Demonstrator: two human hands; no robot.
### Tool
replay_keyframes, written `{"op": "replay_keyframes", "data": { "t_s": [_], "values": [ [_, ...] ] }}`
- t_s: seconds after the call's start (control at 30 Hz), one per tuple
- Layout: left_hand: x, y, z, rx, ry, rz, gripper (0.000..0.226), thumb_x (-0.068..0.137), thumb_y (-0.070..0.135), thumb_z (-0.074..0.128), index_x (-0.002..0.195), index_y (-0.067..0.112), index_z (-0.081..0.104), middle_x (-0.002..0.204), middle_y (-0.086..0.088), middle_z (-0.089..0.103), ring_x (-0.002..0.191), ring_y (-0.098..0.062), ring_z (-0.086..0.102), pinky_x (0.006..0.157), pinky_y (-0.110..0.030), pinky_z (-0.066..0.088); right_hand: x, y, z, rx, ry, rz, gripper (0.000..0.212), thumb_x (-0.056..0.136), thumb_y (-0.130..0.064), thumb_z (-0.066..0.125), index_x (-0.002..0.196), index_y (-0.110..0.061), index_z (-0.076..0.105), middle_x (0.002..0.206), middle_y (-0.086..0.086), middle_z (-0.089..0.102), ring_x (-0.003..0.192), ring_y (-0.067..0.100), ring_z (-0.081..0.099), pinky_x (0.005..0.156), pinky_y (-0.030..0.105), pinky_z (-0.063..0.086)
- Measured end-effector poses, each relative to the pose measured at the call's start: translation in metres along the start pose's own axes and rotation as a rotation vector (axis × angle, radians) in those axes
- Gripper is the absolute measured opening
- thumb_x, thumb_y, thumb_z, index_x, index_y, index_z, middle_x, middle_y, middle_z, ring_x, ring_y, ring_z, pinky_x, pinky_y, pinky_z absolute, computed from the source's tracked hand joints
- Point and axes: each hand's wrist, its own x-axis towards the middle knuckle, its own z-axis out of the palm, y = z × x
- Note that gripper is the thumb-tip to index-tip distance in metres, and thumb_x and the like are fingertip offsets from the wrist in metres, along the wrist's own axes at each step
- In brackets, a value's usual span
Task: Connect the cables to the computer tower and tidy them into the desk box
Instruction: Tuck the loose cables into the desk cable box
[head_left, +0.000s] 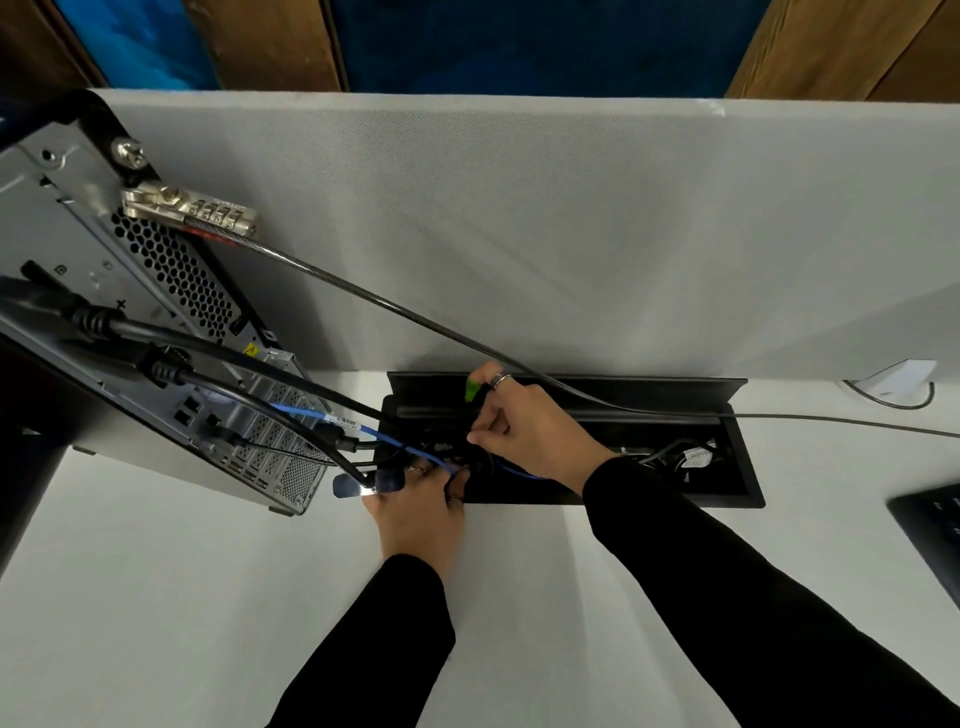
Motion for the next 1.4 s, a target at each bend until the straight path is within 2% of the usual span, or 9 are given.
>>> {"op": "replay_keyframes", "data": {
  "t_s": [0.23, 0.33, 0.5, 0.63, 0.87, 1.03, 1.13, 1.27, 1.4],
  "values": [
    [0.0, -0.002, 0.003, -0.226, 0.072, -0.013, 0.02, 0.093, 0.032, 0.049, 0.107, 0.029, 0.064, 0.121, 0.008, 0.057, 0.121, -0.019, 0.045, 0.085, -0.029, 0.015, 0.002, 0.008, 0.006, 0.018, 0.039, 0.049, 0.043, 0.083, -0.007, 0.065, 0.12, -0.012, 0.043, 0.078, -0.005, 0.062, 0.061, 0.002, 0.054, 0.068, 0.021, 0.044],
    [0.0, -0.006, 0.005, -0.293, 0.12, -0.018, 0.014, 0.088, 0.028, 0.058, 0.099, 0.027, 0.067, 0.117, 0.006, 0.06, 0.117, -0.021, 0.048, 0.075, -0.024, 0.012, -0.006, 0.011, 0.004, 0.083, -0.004, 0.076, 0.041, 0.082, -0.004, 0.065, 0.11, -0.023, 0.042, 0.084, 0.002, 0.064, 0.063, 0.011, 0.059, 0.064, 0.021, 0.052],
    [0.007, -0.013, 0.013, -0.328, 0.176, -0.022, 0.012, 0.082, 0.031, 0.066, 0.093, 0.026, 0.07, 0.105, -0.001, 0.067, 0.105, -0.024, 0.058, 0.088, -0.034, 0.025, -0.017, 0.017, 0.012, 0.046, -0.014, 0.118, 0.039, 0.08, -0.004, 0.068, 0.107, -0.017, 0.043, 0.078, 0.008, 0.068, 0.067, 0.017, 0.065, 0.065, 0.022, 0.052],
    [0.009, -0.017, 0.018, -0.331, 0.217, -0.007, 0.01, 0.078, 0.027, 0.071, 0.088, 0.024, 0.073, 0.094, -0.002, 0.072, 0.093, -0.026, 0.064, 0.083, -0.038, 0.039, -0.015, 0.021, 0.024, 0.019, 0.048, 0.132, 0.038, 0.081, -0.003, 0.065, 0.109, -0.015, 0.041, 0.073, 0.004, 0.06, 0.06, 0.014, 0.058, 0.064, 0.026, 0.051],
    [0.01, -0.02, 0.017, -0.313, 0.178, 0.054, 0.013, 0.082, 0.032, 0.065, 0.09, 0.025, 0.071, 0.096, -0.002, 0.07, 0.094, -0.023, 0.064, 0.084, -0.043, 0.049, -0.012, 0.036, 0.043, -0.023, 0.061, 0.162, 0.044, 0.079, -0.005, 0.067, 0.111, -0.018, 0.038, 0.079, 0.005, 0.066, 0.069, 0.016, 0.061, 0.064, 0.021, 0.046],
    [0.007, -0.024, 0.011, -0.293, 0.194, 0.155, 0.043, 0.082, 0.05, 0.039, 0.09, 0.022, 0.071, 0.089, 0.001, 0.072, 0.087, -0.022, 0.067, 0.075, -0.039, 0.052, -0.005, 0.04, 0.042, -0.015, -0.025, 0.185, 0.044, 0.078, -0.007, 0.068, 0.106, -0.022, 0.037, 0.074, 0.003, 0.064, 0.07, 0.014, 0.06, 0.063, 0.016, 0.042],
    [-0.001, -0.019, 0.007, -0.249, 0.231, 0.181, 0.042, 0.084, 0.046, 0.038, 0.09, 0.021, 0.071, 0.083, 0.001, 0.072, 0.083, -0.028, 0.068, 0.071, -0.039, 0.047, 0.003, 0.042, 0.037, -0.033, -0.109, 0.181, 0.046, 0.078, -0.007, 0.069, 0.114, -0.013, 0.04, 0.078, 0.005, 0.066, 0.071, 0.013, 0.06, 0.059, 0.012, 0.04],
    [-0.007, -0.013, 0.005, -0.311, 0.291, 0.147, 0.048, 0.083, 0.05, 0.035, 0.099, 0.02, 0.069, 0.084, -0.001, 0.071, 0.087, -0.028, 0.066, 0.078, -0.03, 0.027, 0.011, 0.044, 0.034, -0.027, -0.183, 0.162, 0.05, 0.079, -0.006, 0.068, 0.118, -0.012, 0.037, 0.077, 0.001, 0.062, 0.069, 0.011, 0.057, 0.057, 0.004, 0.039],
    [-0.009, 0.002, -0.003, -0.374, 0.219, -0.05, 0.033, 0.088, 0.047, 0.052, 0.111, 0.028, 0.066, 0.102, -0.004, 0.069, 0.104, -0.026, 0.06, 0.085, -0.031, 0.024, 0.012, 0.046, 0.036, 0.007, -0.207, 0.154, 0.045, 0.079, -0.002, 0.064, 0.116, -0.012, 0.04, 0.071, -0.002, 0.058, 0.072, 0.015, 0.059, 0.073, 0.022, 0.047]
  ]
}}
